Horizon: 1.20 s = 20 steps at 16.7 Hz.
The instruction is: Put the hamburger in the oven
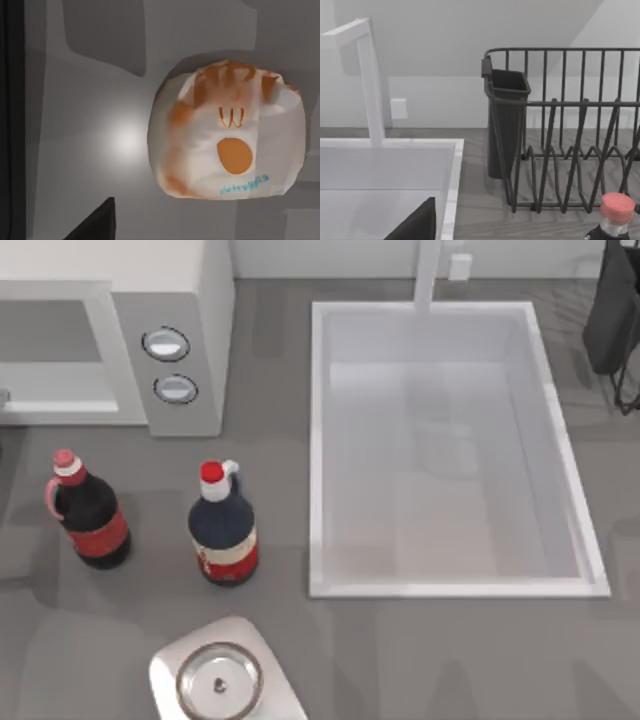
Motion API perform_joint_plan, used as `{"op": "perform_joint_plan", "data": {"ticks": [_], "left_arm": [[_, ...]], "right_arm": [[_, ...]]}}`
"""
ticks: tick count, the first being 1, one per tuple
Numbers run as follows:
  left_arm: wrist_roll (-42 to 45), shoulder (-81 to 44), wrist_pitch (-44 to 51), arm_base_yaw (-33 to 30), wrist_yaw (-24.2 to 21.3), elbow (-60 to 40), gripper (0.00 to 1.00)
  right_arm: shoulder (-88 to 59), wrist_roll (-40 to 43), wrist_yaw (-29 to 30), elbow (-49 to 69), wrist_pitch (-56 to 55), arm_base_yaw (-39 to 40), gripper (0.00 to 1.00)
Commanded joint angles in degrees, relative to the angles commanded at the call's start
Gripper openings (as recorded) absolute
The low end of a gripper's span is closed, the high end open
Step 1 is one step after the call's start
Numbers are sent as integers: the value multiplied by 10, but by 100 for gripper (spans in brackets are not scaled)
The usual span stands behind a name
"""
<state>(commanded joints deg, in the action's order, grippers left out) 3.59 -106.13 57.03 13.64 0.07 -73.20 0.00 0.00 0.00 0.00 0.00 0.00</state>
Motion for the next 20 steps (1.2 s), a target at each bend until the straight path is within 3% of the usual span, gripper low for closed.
{"op": "perform_joint_plan", "data": {"ticks": [4,12,18,20], "left_arm": [[4,-3,-11,4,0,9,100],[13,-69,-156,12,0,89,100],[2,-82,-172,1,0,90,100],[2,-82,-172,1,0,90,85]], "right_arm": [[0,0,0,0,0,0,100],[0,0,0,0,0,0,100],[0,0,0,0,0,0,100],[0,0,0,0,0,0,100]]}}
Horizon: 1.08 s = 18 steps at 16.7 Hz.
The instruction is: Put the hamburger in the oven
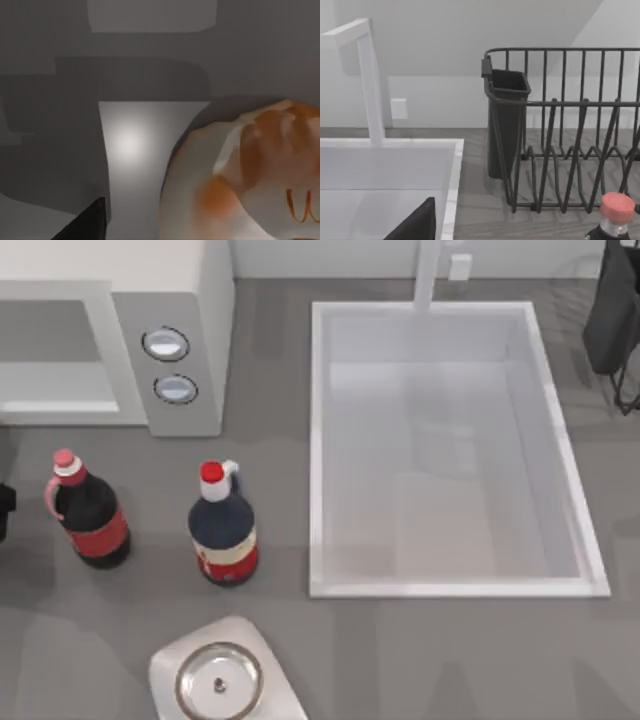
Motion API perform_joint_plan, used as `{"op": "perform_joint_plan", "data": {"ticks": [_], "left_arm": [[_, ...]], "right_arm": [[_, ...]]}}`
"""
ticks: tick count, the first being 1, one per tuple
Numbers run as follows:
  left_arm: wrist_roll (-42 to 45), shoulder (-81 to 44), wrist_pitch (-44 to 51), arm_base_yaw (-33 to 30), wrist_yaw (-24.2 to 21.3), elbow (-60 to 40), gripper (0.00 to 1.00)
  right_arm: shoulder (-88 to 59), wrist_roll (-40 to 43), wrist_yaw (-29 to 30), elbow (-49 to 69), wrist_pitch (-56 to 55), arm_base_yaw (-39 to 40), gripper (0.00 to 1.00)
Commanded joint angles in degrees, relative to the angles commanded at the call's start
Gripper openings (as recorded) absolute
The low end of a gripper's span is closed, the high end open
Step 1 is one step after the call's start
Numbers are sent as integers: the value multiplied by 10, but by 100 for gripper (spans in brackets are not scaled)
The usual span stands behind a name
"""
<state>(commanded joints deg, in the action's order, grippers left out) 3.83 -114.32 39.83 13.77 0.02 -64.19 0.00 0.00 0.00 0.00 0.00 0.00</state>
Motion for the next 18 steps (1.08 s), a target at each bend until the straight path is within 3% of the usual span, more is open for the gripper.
{"op": "perform_joint_plan", "data": {"ticks": [11,18], "left_arm": [[0,0,0,0,0,0,2],[0,0,0,0,0,0,0]], "right_arm": [[0,0,0,0,0,0,100],[0,0,0,0,0,0,100]]}}
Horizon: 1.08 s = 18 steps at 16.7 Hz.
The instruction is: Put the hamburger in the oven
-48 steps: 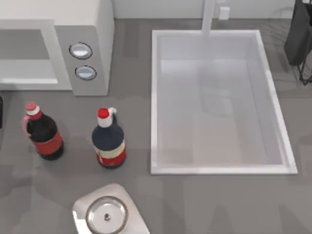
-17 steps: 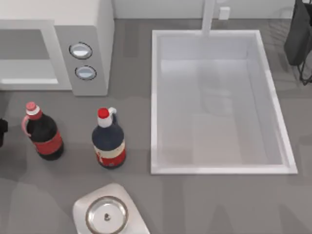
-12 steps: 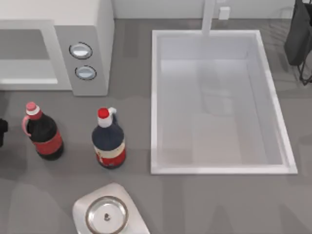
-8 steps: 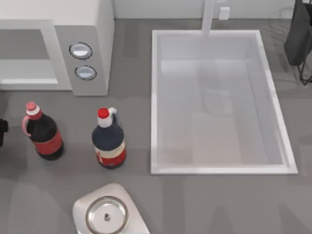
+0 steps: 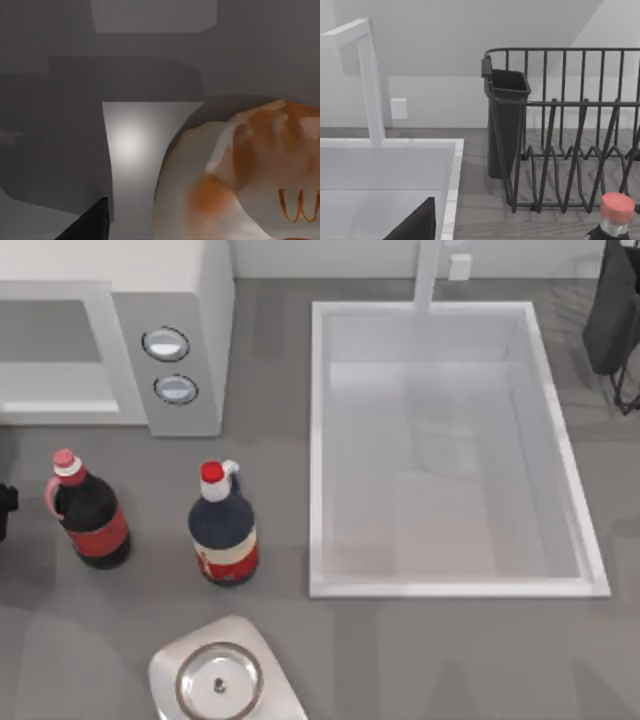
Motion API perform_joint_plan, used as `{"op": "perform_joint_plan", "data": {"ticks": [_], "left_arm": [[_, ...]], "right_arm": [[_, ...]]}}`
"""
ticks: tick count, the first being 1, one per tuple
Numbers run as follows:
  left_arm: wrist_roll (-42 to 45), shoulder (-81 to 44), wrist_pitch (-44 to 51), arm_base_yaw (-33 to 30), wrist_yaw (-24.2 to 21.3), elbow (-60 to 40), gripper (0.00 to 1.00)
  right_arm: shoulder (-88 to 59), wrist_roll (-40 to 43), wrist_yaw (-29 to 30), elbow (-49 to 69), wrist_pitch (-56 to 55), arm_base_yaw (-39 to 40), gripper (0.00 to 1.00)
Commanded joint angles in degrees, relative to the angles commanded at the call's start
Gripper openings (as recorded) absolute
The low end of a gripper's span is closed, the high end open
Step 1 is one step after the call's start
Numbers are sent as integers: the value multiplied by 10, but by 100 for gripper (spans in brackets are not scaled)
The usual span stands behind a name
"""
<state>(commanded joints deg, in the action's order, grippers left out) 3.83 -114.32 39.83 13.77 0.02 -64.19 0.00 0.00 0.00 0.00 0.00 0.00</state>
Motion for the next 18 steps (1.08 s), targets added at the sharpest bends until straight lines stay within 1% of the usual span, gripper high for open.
{"op": "perform_joint_plan", "data": {"ticks": [1,2,4,7,14,18], "left_arm": [[0,0,0,0,0,0,0],[5,39,35,4,-1,-2,0],[6,43,44,6,0,-3,0],[9,62,93,15,2,-18,0],[6,112,230,9,0,-117,0],[2,119,254,2,-1,-142,0]], "right_arm": [[0,0,0,0,0,0,100],[0,0,0,0,0,0,100],[0,0,0,0,0,0,100],[0,0,0,0,0,0,100],[0,0,0,0,0,0,100],[0,0,0,0,0,0,100]]}}
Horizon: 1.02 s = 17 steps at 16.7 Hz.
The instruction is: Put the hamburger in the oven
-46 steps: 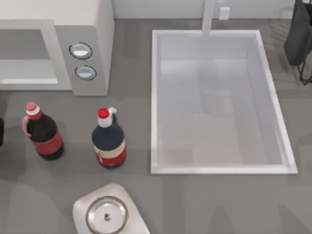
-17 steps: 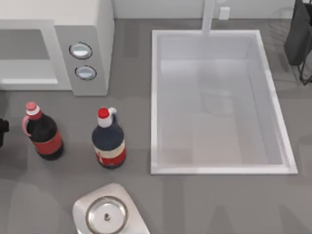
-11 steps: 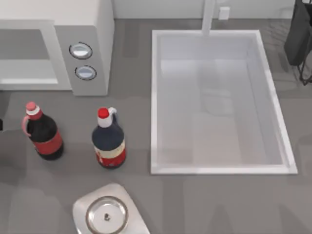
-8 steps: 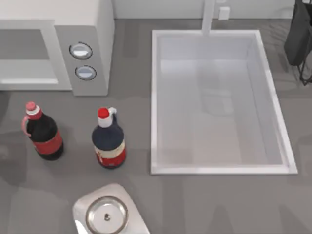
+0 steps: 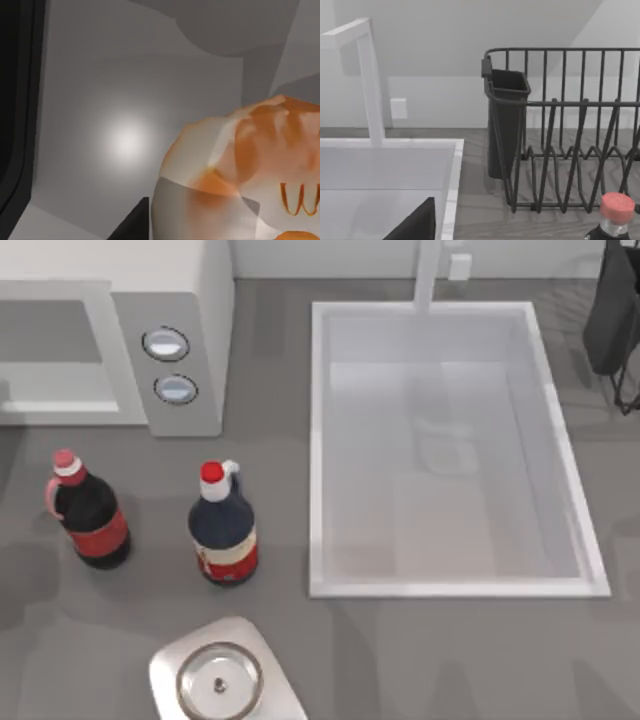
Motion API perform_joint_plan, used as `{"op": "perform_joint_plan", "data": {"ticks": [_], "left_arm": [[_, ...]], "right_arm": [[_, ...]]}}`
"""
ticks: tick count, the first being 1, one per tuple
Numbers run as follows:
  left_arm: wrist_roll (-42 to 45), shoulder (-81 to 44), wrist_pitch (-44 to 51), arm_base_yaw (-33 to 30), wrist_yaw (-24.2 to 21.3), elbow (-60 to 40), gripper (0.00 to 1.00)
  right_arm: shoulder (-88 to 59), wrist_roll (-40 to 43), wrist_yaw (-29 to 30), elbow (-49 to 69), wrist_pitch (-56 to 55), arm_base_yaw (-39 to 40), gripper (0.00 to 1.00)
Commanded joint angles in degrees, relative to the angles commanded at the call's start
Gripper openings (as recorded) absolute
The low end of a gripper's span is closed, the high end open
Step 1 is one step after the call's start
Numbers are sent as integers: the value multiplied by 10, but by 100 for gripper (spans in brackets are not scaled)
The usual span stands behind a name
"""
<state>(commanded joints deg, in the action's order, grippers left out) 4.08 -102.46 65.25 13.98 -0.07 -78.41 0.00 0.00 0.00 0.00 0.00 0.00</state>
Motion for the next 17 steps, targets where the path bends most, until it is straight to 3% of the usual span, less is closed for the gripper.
{"op": "perform_joint_plan", "data": {"ticks": [5,8,12,17], "left_arm": [[1,-2,-7,3,1,5,0],[-4,2,-61,4,1,31,0],[-14,0,-218,6,-4,91,0],[-18,-31,-509,10,-28,172,0]], "right_arm": [[0,0,0,0,0,0,100],[0,0,0,0,0,0,100],[0,0,0,0,0,0,100],[0,0,0,0,0,0,100]]}}
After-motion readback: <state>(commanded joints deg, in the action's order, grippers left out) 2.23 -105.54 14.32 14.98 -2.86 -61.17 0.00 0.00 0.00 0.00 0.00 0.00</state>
